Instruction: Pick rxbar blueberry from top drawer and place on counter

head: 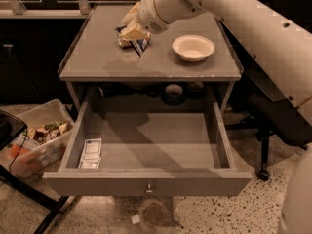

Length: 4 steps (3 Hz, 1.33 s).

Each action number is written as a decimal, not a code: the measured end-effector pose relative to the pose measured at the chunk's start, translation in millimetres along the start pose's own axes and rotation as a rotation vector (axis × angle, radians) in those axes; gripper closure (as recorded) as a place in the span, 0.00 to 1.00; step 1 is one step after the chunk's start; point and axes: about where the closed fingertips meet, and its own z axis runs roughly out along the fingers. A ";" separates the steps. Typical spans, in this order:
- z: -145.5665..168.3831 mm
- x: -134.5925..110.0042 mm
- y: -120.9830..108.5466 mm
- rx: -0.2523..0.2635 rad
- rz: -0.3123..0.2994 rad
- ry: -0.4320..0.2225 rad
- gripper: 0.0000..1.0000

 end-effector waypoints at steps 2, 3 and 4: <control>49.7 38.5 -4.0 -0.057 -0.008 0.211 1.00; 69.0 60.0 1.8 -0.107 -0.017 0.306 0.81; 77.6 77.1 6.5 -0.141 -0.007 0.355 0.58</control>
Offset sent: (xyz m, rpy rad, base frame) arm 0.0555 0.0012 -0.0840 -0.3125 0.1216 -0.0986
